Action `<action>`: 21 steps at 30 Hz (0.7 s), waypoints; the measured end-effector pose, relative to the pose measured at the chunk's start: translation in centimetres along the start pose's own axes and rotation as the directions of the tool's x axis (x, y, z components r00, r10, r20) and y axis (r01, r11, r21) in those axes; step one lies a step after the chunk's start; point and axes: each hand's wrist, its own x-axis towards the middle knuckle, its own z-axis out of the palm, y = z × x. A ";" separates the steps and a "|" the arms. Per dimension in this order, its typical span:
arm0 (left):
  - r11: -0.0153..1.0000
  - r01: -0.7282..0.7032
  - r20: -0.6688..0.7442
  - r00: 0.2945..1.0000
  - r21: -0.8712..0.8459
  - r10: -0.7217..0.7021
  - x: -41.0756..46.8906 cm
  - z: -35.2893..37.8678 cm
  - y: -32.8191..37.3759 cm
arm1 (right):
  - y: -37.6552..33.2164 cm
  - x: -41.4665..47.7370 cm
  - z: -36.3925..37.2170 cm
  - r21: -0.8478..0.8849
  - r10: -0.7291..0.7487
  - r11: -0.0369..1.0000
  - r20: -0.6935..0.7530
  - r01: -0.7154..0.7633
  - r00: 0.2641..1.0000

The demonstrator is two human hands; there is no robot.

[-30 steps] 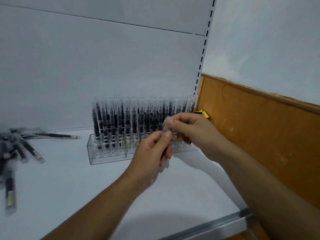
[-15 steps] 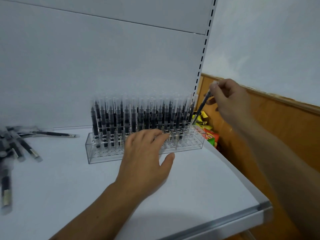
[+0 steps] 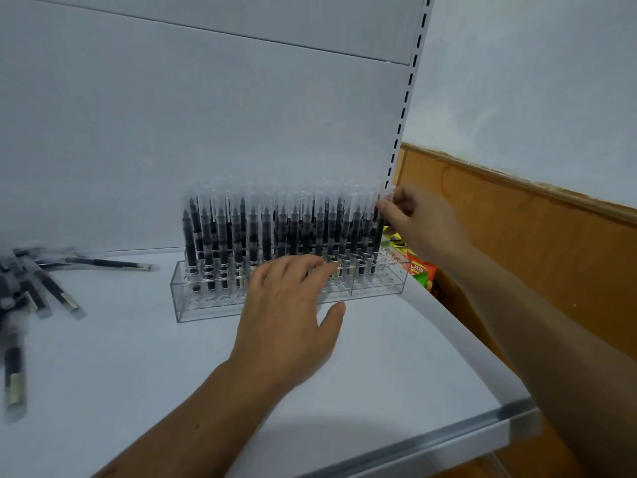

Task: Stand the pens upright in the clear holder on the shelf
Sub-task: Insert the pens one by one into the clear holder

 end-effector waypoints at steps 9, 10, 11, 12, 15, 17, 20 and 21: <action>0.999 -0.013 0.100 0.995 -0.031 0.016 -0.2 -0.8 0.0 | -0.8 -0.4 -1.9 -0.209 0.042 0.978 0.149 -0.010 0.988; 0.998 -0.011 0.104 0.994 -0.059 0.017 -0.3 -0.9 -0.1 | -0.8 -0.7 -2.4 -0.226 0.057 0.974 0.158 -0.020 0.986; 0.996 -0.008 0.102 0.995 -0.085 0.017 -0.3 -1.1 -0.1 | -0.8 -1.2 -2.9 -0.243 0.065 0.970 0.154 -0.026 0.986; 0.995 -0.008 0.096 0.995 -0.101 0.018 -0.2 -1.6 -0.2 | -0.9 -1.7 -3.4 -0.263 0.068 0.965 0.149 -0.026 0.987; 0.990 0.029 0.044 0.999 -0.137 -0.023 0.1 -4.0 -0.4 | -2.3 -3.2 -4.1 -0.283 0.039 0.959 0.163 0.009 0.986; 0.981 0.092 0.022 0.996 -0.174 -0.090 -0.2 -6.3 -1.4 | -4.3 -4.2 -3.8 -0.229 -0.009 0.972 0.176 0.049 0.984; 0.969 0.193 0.007 0.981 -0.155 -0.195 -2.2 -9.7 -4.5 | -8.1 -6.0 -1.5 -0.082 -0.142 0.982 0.296 0.173 0.945; 0.959 0.240 -0.005 0.970 -0.148 -0.244 -3.1 -10.8 -5.8 | -9.5 -6.7 -0.3 -0.023 -0.200 0.975 0.355 0.223 0.913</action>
